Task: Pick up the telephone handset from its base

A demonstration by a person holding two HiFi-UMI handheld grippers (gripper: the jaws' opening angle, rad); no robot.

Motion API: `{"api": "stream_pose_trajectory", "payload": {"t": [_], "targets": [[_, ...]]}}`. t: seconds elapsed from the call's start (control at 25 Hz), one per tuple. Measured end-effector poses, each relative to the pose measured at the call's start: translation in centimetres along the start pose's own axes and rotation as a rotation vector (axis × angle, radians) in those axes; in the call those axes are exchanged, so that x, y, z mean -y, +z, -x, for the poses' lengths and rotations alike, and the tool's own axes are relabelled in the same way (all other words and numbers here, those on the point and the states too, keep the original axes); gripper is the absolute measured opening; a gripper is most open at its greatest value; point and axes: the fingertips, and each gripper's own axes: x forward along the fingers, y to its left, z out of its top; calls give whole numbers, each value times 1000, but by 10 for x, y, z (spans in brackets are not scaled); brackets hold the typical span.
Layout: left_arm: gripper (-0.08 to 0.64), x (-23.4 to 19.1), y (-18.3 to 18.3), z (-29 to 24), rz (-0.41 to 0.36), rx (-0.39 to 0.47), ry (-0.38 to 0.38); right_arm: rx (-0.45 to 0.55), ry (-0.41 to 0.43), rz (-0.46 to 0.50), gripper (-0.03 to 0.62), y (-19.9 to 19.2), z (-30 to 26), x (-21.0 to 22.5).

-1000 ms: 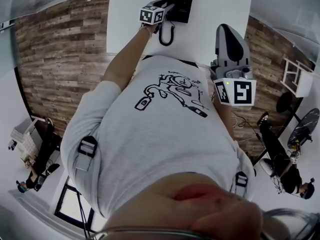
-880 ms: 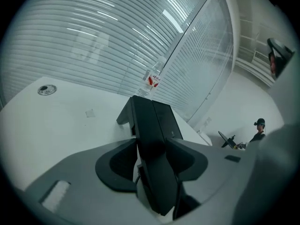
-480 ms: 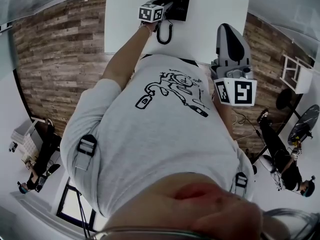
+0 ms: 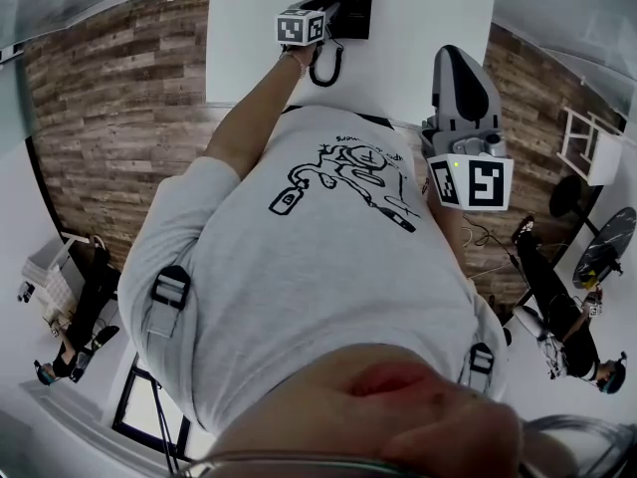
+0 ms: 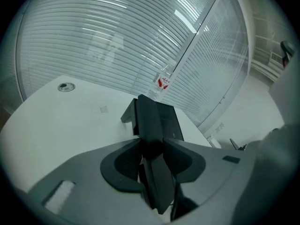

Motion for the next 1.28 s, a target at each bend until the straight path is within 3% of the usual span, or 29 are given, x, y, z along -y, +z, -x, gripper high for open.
{"api": "stream_pose_trajectory", "payload": {"t": [0.16,0.36,0.68,0.88,1.28], "targets": [[137,-3,-2,1,50,-2,-39,2,5,-3,6,1,1,0],[102,-7,1,5,141,46,-157,2,15,-5,6,1,-4,-6],[79,-6,4,9,214,80,-252,3,23,-6,6,-1,-7,-6],[71,0,11,20,218,113,-304,7,30,-5,6,2,-8,-10],[69,29,40,66,190,193,-340,19,53,-12,6,2,-8,-15]]}}
